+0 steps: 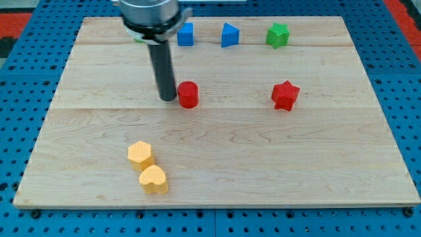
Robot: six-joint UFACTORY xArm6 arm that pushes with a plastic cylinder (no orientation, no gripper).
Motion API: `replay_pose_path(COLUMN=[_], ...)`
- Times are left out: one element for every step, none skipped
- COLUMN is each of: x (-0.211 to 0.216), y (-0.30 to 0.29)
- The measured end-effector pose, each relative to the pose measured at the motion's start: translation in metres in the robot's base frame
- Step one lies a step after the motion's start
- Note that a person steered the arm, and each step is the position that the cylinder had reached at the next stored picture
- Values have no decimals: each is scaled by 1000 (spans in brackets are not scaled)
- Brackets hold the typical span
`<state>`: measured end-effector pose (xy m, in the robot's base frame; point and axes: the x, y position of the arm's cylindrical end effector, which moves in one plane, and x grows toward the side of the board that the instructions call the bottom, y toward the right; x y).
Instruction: Point your arm at the yellow heart
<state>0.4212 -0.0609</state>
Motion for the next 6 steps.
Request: replay_pose_path(x=[1, 1, 17, 87, 162, 195], y=[39, 69, 42, 95, 100, 49])
